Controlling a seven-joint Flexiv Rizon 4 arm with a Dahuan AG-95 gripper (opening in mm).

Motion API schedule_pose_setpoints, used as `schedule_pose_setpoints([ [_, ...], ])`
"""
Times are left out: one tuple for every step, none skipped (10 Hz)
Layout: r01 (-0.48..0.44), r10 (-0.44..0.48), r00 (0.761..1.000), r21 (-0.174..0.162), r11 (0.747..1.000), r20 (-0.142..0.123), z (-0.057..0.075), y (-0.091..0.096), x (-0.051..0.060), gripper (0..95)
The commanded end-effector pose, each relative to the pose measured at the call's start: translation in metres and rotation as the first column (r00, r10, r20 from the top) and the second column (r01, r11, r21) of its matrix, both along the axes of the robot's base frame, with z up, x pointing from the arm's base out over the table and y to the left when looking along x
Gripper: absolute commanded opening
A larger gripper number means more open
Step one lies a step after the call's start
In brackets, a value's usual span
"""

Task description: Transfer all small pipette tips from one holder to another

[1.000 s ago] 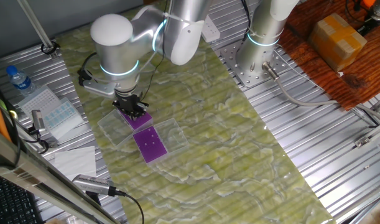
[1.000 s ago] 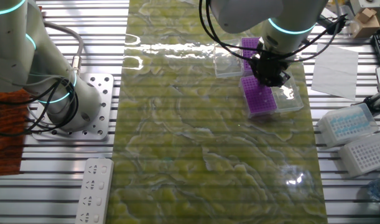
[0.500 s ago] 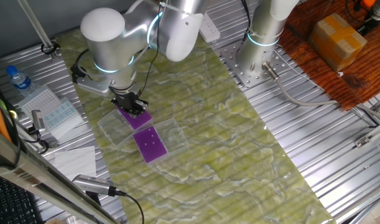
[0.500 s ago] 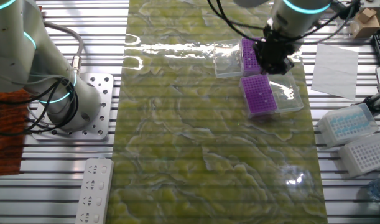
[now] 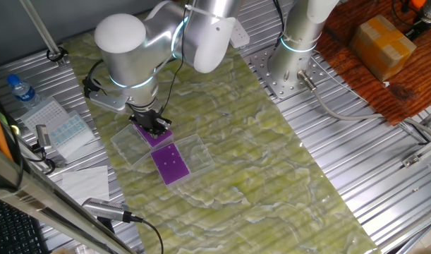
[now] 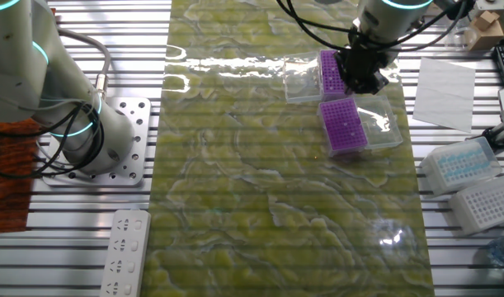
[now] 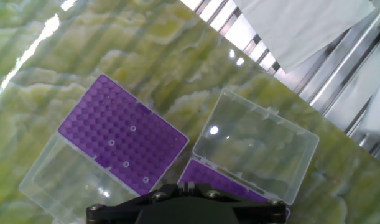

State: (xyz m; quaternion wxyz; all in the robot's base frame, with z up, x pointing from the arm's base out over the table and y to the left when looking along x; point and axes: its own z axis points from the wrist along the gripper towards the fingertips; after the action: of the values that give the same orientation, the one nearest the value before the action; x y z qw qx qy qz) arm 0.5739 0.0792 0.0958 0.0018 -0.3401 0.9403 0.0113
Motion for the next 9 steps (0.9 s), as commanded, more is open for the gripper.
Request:
schedule_pose_setpoints([
  [-0.005, 0.005, 1.0, -0.001, 1.0, -0.001, -0.001, 0.0, 0.0, 0.0],
  [-0.008, 0.008, 1.0, -0.002, 1.0, -0.001, -0.002, 0.0, 0.0, 0.0],
  [-0.035, 0.034, 0.999, -0.017, 0.999, -0.006, -0.004, -0.008, 0.0, 0.0],
  [-0.074, 0.074, 0.997, -0.015, 0.997, -0.004, -0.008, -0.018, 0.002, 0.0],
  [-0.074, 0.074, 0.997, -0.015, 0.997, -0.004, -0.008, -0.018, 0.002, 0.0],
  [-0.074, 0.074, 0.997, -0.015, 0.997, -0.004, -0.008, -0.018, 0.002, 0.0],
  [-0.074, 0.074, 0.997, -0.015, 0.997, -0.004, -0.008, -0.018, 0.002, 0.0],
  [-0.149, 0.149, 0.989, -0.024, 0.989, 0.0, -0.024, -0.036, 0.003, 0.0],
  [-0.157, 0.157, 0.988, -0.024, 0.987, 0.0, -0.026, -0.039, 0.003, 19.0],
])
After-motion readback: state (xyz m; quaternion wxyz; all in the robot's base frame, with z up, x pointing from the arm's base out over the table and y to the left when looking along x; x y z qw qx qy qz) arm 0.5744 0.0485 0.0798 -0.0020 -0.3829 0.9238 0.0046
